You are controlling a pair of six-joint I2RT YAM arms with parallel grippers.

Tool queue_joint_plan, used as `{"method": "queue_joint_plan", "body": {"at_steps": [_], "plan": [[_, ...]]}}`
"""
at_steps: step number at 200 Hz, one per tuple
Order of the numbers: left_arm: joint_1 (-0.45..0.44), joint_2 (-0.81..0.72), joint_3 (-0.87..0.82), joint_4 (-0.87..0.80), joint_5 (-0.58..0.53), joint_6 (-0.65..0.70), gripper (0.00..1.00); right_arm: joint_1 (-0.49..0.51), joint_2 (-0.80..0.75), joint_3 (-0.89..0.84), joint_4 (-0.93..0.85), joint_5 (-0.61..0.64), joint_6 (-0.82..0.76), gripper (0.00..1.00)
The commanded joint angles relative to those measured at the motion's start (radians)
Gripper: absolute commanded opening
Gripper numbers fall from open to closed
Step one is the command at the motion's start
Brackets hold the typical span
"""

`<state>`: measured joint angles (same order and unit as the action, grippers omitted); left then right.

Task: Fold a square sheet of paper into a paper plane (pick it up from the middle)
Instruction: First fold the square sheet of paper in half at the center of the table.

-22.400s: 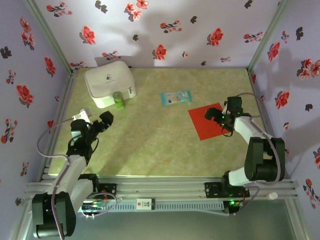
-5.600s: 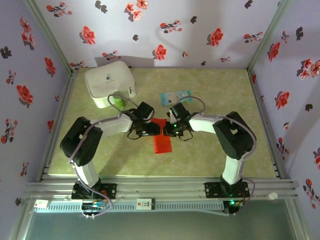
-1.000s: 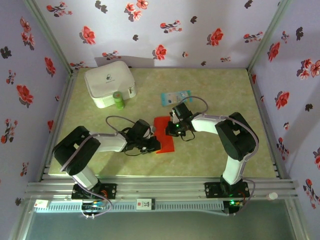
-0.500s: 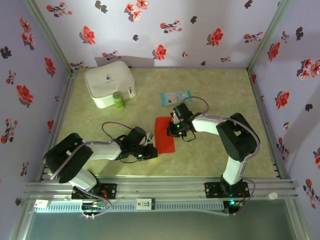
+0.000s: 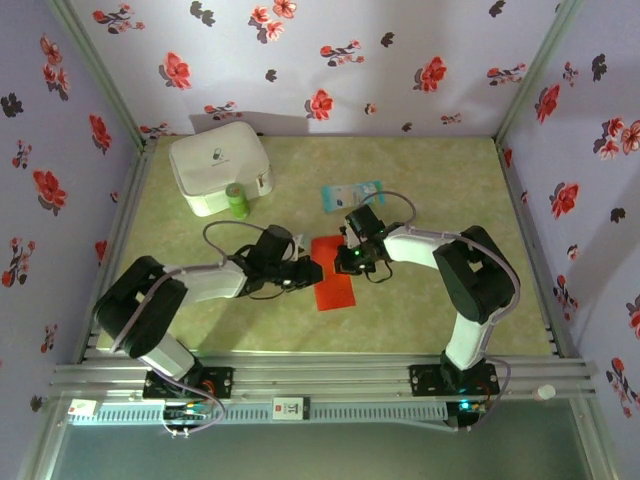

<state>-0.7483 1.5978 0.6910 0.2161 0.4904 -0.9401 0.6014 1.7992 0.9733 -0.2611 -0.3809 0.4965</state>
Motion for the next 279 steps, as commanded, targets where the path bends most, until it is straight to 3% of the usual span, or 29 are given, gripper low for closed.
{"method": "queue_joint_plan", "body": {"at_steps": [1,65,113,164,181,197,228,279], "plan": [[-0.013,0.050,0.016,0.025,0.053,0.013,0.14,-0.008,0.027,-0.019,-0.136,0.068,-0.030,0.00],[-0.075,0.126,-0.011,-0.033,0.060,0.030,0.10,-0.009,0.034,-0.010,-0.158,0.085,-0.047,0.00],[-0.164,0.103,0.031,-0.323,0.012,0.149,0.07,-0.017,0.032,-0.009,-0.161,0.091,-0.051,0.00],[-0.174,-0.005,0.043,-0.352,0.012,0.158,0.08,-0.022,0.032,-0.005,-0.168,0.092,-0.076,0.00],[-0.146,-0.078,0.043,-0.259,0.005,0.169,0.08,-0.023,0.032,-0.004,-0.170,0.082,-0.077,0.00],[-0.063,-0.118,0.033,-0.153,0.020,0.142,0.07,-0.023,0.028,-0.002,-0.166,0.071,-0.068,0.00],[0.083,-0.049,0.113,-0.060,0.075,0.107,0.07,-0.023,0.027,-0.003,-0.145,0.056,-0.050,0.00],[0.106,0.139,0.219,-0.039,0.075,0.096,0.06,-0.023,0.020,-0.022,-0.132,0.056,-0.040,0.00]]}}
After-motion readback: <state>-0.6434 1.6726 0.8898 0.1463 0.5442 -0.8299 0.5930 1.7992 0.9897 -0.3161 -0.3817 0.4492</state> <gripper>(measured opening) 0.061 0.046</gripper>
